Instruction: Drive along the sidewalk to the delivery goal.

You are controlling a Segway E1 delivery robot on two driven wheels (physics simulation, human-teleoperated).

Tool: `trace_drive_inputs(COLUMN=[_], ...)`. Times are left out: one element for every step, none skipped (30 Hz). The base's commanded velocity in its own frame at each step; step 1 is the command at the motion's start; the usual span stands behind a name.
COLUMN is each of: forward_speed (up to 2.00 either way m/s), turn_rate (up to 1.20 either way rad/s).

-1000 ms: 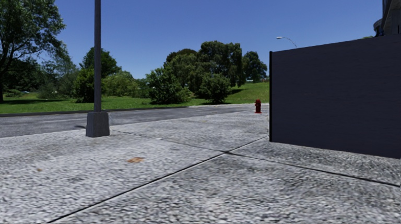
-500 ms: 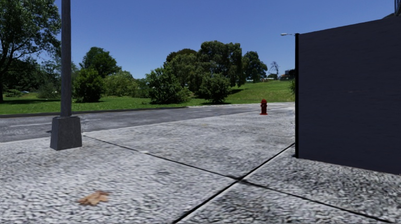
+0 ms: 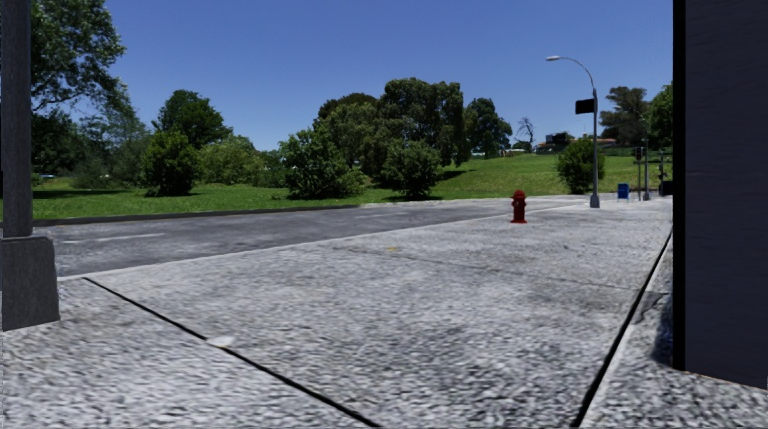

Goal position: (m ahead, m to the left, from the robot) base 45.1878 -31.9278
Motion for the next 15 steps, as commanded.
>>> trace_drive_inputs(forward_speed=[2.0, 2.0, 2.0, 2.0, 2.0, 2.0, 2.0, 2.0, 2.0, 2.0, 2.0, 2.0, 2.0, 2.0, 2.0], turn_rate=[-0.04, -0.16, -0.31, -0.39, -0.46, -0.46, -0.5, -0.55, -0.58, -0.58, -0.59, -0.59, -0.59, -0.59, -0.59])
